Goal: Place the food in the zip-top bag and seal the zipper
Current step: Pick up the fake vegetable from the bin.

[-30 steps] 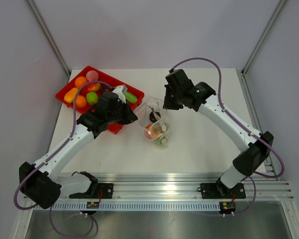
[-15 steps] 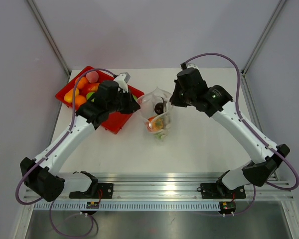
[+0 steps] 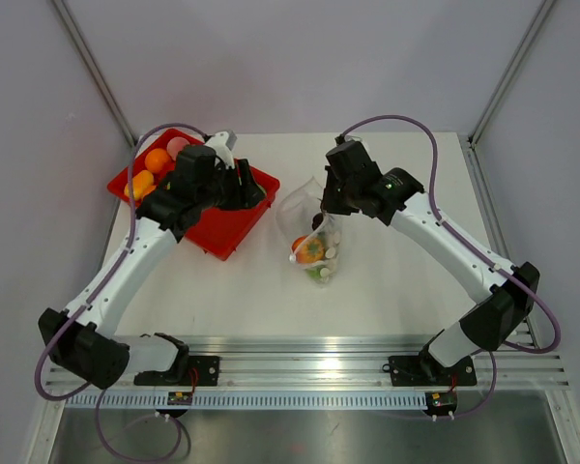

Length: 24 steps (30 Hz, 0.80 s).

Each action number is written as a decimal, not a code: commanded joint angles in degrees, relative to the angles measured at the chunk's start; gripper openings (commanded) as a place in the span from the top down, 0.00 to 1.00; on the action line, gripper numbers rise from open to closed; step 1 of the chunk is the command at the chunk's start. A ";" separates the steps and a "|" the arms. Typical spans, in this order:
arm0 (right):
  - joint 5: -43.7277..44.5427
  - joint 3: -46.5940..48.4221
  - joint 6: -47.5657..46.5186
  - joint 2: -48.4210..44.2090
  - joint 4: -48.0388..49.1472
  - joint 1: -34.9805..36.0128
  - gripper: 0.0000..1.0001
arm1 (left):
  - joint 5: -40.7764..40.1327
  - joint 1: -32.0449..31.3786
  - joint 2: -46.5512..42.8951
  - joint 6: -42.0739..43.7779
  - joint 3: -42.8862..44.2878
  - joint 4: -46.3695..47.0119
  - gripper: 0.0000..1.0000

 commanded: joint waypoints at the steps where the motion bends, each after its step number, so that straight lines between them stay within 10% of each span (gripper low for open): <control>1: -0.83 0.83 0.63 -1.14 2.72 0.51 1.00 | -5.05 3.74 -4.49 1.91 3.37 2.18 0.45; 12: -1.10 1.44 0.10 -1.58 2.63 0.51 1.00 | -13.76 17.03 6.75 -2.84 5.13 -0.02 0.32; 24: -1.27 2.94 -1.39 0.26 2.11 0.51 1.00 | -3.04 17.21 28.81 -13.99 13.56 5.25 0.23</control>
